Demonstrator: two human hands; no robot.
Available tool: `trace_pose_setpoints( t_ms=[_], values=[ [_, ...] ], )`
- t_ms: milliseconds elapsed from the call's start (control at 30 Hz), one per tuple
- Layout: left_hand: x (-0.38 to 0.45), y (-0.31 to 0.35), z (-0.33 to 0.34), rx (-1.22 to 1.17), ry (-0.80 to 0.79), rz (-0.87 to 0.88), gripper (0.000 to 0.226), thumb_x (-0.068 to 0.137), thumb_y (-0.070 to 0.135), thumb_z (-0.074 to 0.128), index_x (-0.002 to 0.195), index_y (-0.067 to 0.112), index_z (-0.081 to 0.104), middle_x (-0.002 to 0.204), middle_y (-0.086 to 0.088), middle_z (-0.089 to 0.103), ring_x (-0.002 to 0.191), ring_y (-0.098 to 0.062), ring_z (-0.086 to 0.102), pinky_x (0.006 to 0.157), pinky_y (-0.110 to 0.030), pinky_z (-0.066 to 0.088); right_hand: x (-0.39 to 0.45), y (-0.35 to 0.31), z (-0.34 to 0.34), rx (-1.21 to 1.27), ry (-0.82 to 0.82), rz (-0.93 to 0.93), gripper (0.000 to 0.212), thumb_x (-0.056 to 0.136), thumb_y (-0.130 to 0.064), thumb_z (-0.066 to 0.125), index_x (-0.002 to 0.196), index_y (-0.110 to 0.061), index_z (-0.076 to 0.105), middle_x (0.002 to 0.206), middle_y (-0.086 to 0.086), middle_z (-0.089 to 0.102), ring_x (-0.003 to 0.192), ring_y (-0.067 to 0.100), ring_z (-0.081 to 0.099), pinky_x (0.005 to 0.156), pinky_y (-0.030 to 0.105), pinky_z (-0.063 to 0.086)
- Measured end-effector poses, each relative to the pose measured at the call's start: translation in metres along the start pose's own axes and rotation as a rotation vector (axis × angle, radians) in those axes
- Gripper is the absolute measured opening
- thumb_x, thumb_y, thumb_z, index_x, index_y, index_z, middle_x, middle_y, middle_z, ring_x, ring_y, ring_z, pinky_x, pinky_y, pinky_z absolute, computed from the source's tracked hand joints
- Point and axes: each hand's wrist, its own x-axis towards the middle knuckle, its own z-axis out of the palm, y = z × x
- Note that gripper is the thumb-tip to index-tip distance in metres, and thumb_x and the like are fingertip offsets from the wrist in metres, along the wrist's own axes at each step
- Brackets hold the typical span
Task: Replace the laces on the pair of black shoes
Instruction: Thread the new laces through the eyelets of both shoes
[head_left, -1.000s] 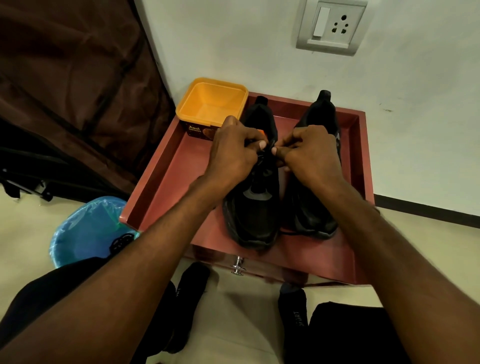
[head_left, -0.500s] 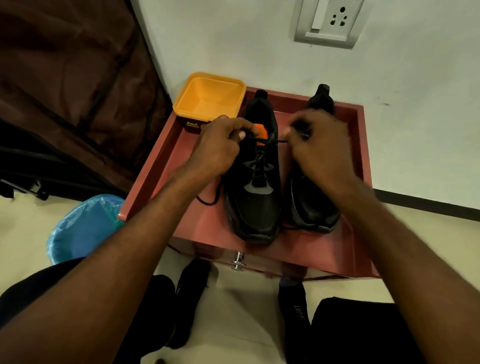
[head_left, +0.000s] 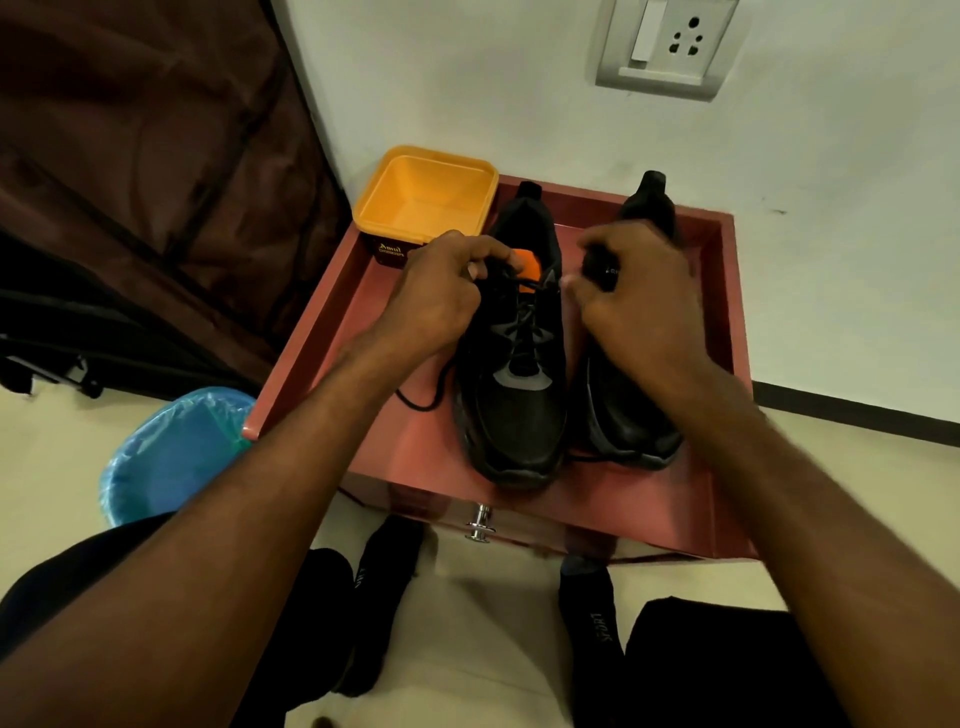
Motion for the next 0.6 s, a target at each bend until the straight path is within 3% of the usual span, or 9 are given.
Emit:
trace_pose_setpoints(
  t_ms=[67, 100, 167, 267, 333, 400, 467, 533, 600],
  values=[
    [0.0, 0.002, 0.0, -0.006, 0.004, 0.004, 0.059, 0.092, -0.021, 0.036, 0.113, 0.018, 0.075, 0.109, -0.014, 0.058, 0.101, -0.027, 0.058, 0.075, -0.031, 0.053, -0.001, -0.001, 0.006, -0.004, -0.07, 0.01, 0.018, 0.094, -0.029, 0.073, 0.111, -0.023, 0.077, 0.101, -0.008, 0.073, 0.082, 0.007, 0.067, 0.082, 0.027, 0.057],
    [-0.001, 0.003, 0.0, -0.025, 0.0, 0.003, 0.058, 0.093, -0.021, 0.035, 0.114, 0.016, 0.075, 0.109, -0.011, 0.057, 0.101, -0.023, 0.058, 0.075, -0.026, 0.054, 0.001, 0.002, 0.005, 0.003, -0.018, 0.052, 0.013, 0.096, -0.027, 0.071, 0.106, -0.025, 0.079, 0.096, -0.01, 0.074, 0.076, 0.004, 0.066, 0.078, 0.025, 0.058],
    [-0.003, 0.004, -0.002, -0.039, -0.011, -0.002, 0.058, 0.092, -0.024, 0.035, 0.117, 0.012, 0.074, 0.109, -0.006, 0.055, 0.097, -0.014, 0.056, 0.069, -0.007, 0.047, 0.009, 0.009, -0.011, 0.02, 0.255, 0.22, 0.015, 0.095, -0.022, 0.065, 0.101, -0.026, 0.079, 0.094, -0.013, 0.074, 0.079, 0.003, 0.066, 0.072, 0.008, 0.046],
    [-0.003, 0.002, -0.003, 0.001, -0.004, 0.006, 0.067, 0.084, -0.029, 0.035, 0.117, 0.015, 0.075, 0.103, -0.008, 0.052, 0.096, -0.017, 0.051, 0.065, -0.002, 0.04, 0.015, 0.023, -0.031, 0.003, 0.512, 0.326, 0.021, 0.091, -0.02, 0.061, 0.108, -0.025, 0.072, 0.109, -0.009, 0.07, 0.097, 0.009, 0.066, 0.077, 0.017, 0.04],
    [-0.002, 0.0, -0.001, 0.009, -0.003, 0.018, 0.068, 0.084, -0.028, 0.035, 0.117, 0.016, 0.075, 0.102, -0.008, 0.053, 0.1, -0.025, 0.054, 0.071, -0.007, 0.045, 0.01, 0.02, -0.023, -0.007, 0.391, 0.192, 0.03, 0.09, -0.015, 0.063, 0.118, -0.022, 0.068, 0.122, -0.004, 0.065, 0.103, 0.006, 0.062, 0.081, 0.013, 0.04],
    [-0.001, 0.002, 0.0, 0.038, 0.004, 0.033, 0.062, 0.09, -0.023, 0.036, 0.116, 0.016, 0.075, 0.102, -0.009, 0.054, 0.102, -0.029, 0.058, 0.078, -0.018, 0.049, 0.005, 0.01, -0.006, 0.012, 0.113, 0.053, 0.033, 0.092, -0.021, 0.071, 0.124, -0.022, 0.067, 0.121, -0.007, 0.066, 0.104, 0.004, 0.062, 0.084, 0.009, 0.042],
    [-0.002, 0.005, 0.0, 0.067, 0.011, 0.054, 0.054, 0.095, -0.018, 0.039, 0.117, 0.016, 0.075, 0.105, -0.007, 0.058, 0.102, -0.026, 0.061, 0.083, -0.027, 0.053, 0.002, 0.006, 0.005, -0.004, -0.076, 0.022, 0.028, 0.091, -0.033, 0.076, 0.118, -0.025, 0.074, 0.108, -0.009, 0.072, 0.096, 0.006, 0.066, 0.086, 0.024, 0.054],
    [-0.003, 0.004, 0.0, 0.05, 0.014, 0.065, 0.045, 0.1, -0.01, 0.044, 0.118, 0.018, 0.075, 0.114, -0.006, 0.061, 0.106, -0.023, 0.063, 0.089, -0.035, 0.057, 0.005, 0.009, 0.001, -0.036, -0.027, 0.06, 0.018, 0.093, -0.036, 0.074, 0.107, -0.025, 0.079, 0.099, -0.007, 0.077, 0.088, 0.01, 0.07, 0.082, 0.033, 0.059],
    [-0.004, 0.002, -0.001, 0.037, 0.003, 0.072, 0.033, 0.103, 0.001, 0.053, 0.121, 0.019, 0.074, 0.116, -0.004, 0.062, 0.105, -0.021, 0.063, 0.09, -0.036, 0.056, 0.01, 0.016, -0.011, -0.027, 0.095, 0.131, 0.017, 0.094, -0.035, 0.073, 0.106, -0.026, 0.08, 0.102, -0.007, 0.077, 0.09, 0.009, 0.071, 0.081, 0.024, 0.054]
  ],
)
